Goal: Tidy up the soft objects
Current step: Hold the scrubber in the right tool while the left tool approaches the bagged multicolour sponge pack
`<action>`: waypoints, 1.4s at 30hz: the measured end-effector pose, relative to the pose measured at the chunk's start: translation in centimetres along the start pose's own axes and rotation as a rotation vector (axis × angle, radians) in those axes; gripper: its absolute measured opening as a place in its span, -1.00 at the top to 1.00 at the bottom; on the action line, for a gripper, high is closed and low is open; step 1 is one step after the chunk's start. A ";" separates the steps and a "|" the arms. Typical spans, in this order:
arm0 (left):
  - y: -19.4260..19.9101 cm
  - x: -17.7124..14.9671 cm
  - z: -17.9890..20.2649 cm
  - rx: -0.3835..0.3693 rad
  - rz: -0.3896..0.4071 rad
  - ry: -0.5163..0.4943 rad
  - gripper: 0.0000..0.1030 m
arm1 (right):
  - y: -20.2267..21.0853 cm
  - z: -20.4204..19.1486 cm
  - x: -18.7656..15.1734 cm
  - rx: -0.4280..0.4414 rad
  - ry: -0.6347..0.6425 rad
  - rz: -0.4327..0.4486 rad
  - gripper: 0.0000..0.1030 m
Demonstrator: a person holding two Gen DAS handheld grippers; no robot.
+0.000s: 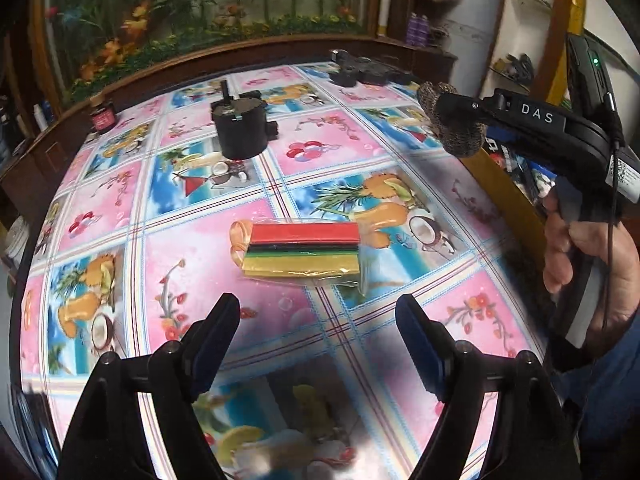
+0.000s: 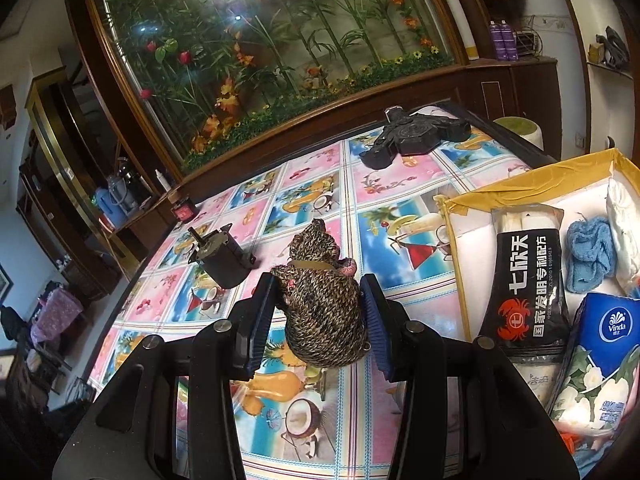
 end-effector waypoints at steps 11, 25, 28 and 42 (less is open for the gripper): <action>-3.7 3.6 -1.3 0.036 -0.036 -0.105 -0.56 | -0.2 -0.1 -0.3 0.011 -0.002 -0.023 0.17; -6.0 1.5 -1.2 -0.231 -0.115 0.043 -0.57 | -0.7 -0.1 -0.5 0.009 -0.010 -0.037 0.17; -4.1 -0.5 0.4 -0.262 -0.093 0.055 -0.57 | -0.6 -0.4 -0.5 0.018 -0.002 -0.034 0.17; -5.9 0.4 0.1 0.037 -0.141 0.059 -0.55 | -0.5 -0.9 -0.9 0.021 0.008 -0.037 0.17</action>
Point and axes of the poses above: each gripper's, at about its wrist camera, not at the fingertips, and y roughly against the way its jaws point, z to its right, x to its top, the point moved 9 cm from there along -y, roughly the way its jaws point, and after that the axes turned 14 degrees about -y, right-handed, at the moved point
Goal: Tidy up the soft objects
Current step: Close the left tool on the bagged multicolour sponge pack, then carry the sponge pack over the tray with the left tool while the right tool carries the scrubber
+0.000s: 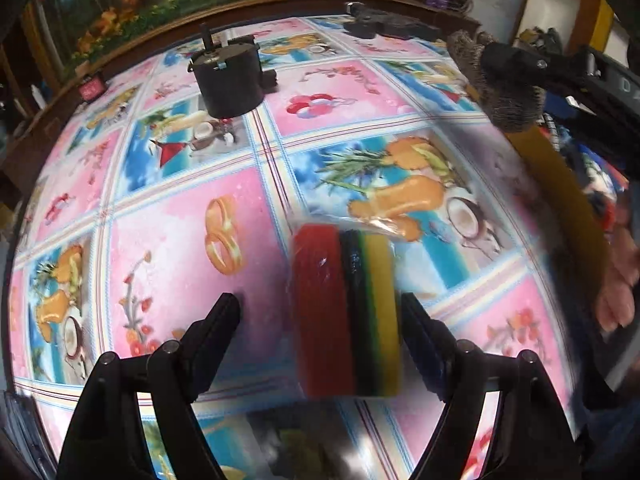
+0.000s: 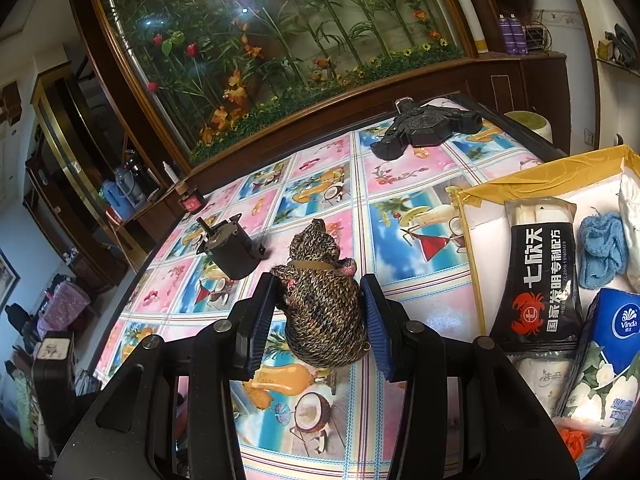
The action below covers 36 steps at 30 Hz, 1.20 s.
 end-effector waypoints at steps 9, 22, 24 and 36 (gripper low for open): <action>0.9 0.1 0.3 0.023 0.071 0.081 0.11 | -0.2 -0.3 -0.3 0.001 0.016 -0.009 0.17; 1.5 0.5 -0.5 -0.012 0.181 0.227 0.17 | -0.6 -0.8 -0.8 -0.005 0.041 -0.023 0.17; 1.6 0.5 -0.6 -0.022 0.187 0.243 0.17 | -0.6 -1.0 -0.9 -0.006 0.047 -0.024 0.17; 2.0 0.7 -0.5 -0.005 0.209 0.229 0.17 | -0.8 -1.2 -1.2 -0.009 0.051 -0.031 0.17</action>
Point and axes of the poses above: each gripper's, at about its wrist camera, not at the fingertips, and y roughly against the way its jaws point, z to its right, x to its top, the point moved 9 cm from there along -y, roughly the way its jaws point, and after that the axes turned 14 degrees about -y, right-handed, at the moved point
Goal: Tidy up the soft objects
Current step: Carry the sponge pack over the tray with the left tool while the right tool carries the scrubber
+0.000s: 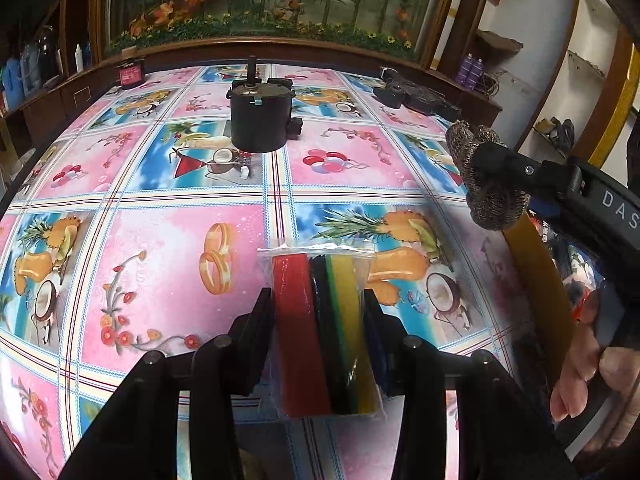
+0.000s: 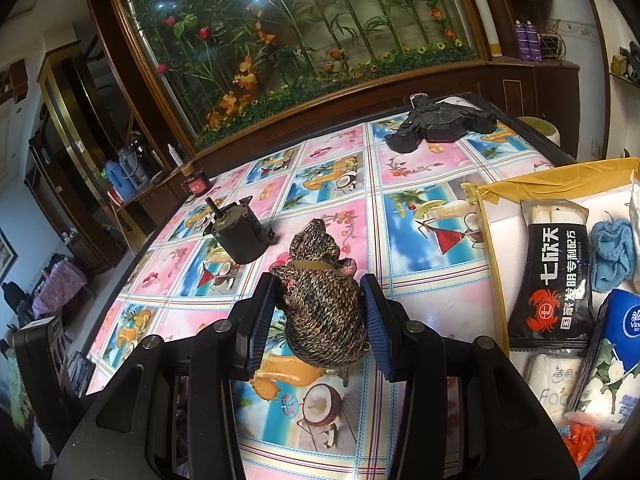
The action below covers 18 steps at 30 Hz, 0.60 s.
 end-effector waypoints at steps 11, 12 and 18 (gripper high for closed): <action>0.7 0.5 0.4 -0.030 0.033 0.004 0.17 | 0.0 0.0 0.0 -0.001 0.001 0.003 0.17; 0.7 0.6 0.5 -0.032 0.034 0.005 0.17 | 0.0 0.0 0.2 0.002 -0.001 0.006 0.17; 0.4 1.4 1.5 -0.069 0.033 0.012 0.17 | 1.1 0.0 1.2 0.015 0.004 0.045 0.17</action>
Point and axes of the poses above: each gripper's, at about its wrist camera, not at the fingertips, and y roughly against the way its jaws point, z to its right, x to its top, the point moved 9 cm from there along -y, roughly the way its jaws point, and after that the axes turned 14 degrees about -y, right-handed, at the moved point
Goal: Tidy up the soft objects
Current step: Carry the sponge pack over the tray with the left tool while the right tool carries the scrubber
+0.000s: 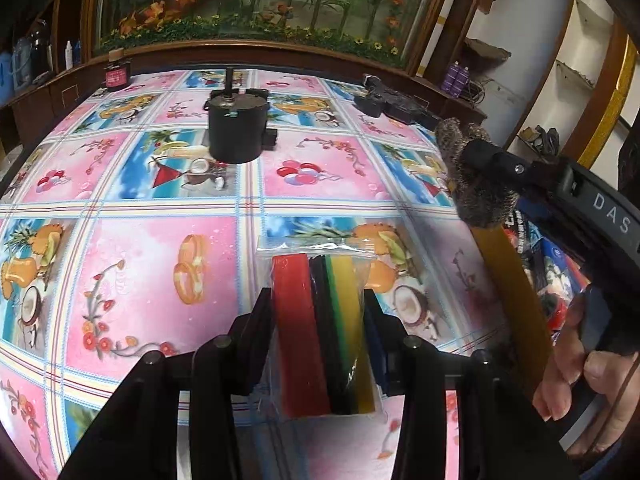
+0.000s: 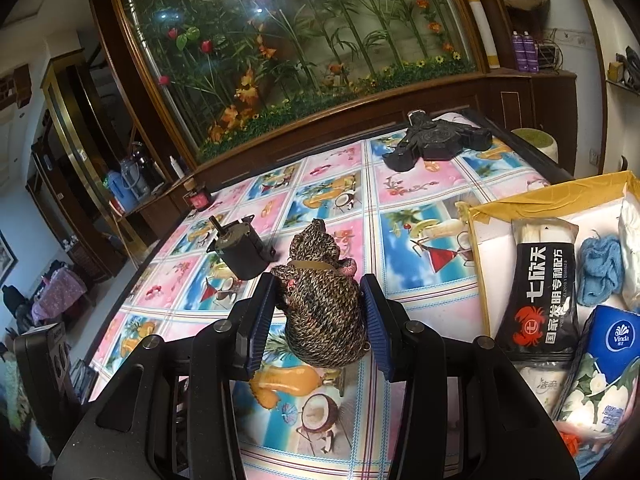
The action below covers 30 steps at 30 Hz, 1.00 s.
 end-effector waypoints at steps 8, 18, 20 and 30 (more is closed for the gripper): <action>0.1 2.9 2.8 -0.046 0.046 -0.007 0.17 | 0.9 0.3 1.0 0.021 -0.023 0.031 0.17; 0.1 5.4 8.6 -0.160 0.084 -0.057 0.17 | 4.8 4.0 3.4 0.010 -0.138 0.121 0.17; -0.3 6.1 10.3 -0.201 0.083 -0.057 0.17 | 6.7 5.5 3.5 -0.010 -0.146 0.132 0.17; -2.0 8.2 20.6 -0.339 0.072 -0.144 0.17 | 14.9 16.5 6.0 -0.131 -0.289 0.229 0.17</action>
Point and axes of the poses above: each gripper's, at about its wrist camera, not at the fingertips, and y roughly against the way its jaws point, z to its right, x to its top, the point moved 9 cm from there along -y, roughly the way its jaws point, and after that the axes turned 14 degrees about -y, right-handed, at the moved point
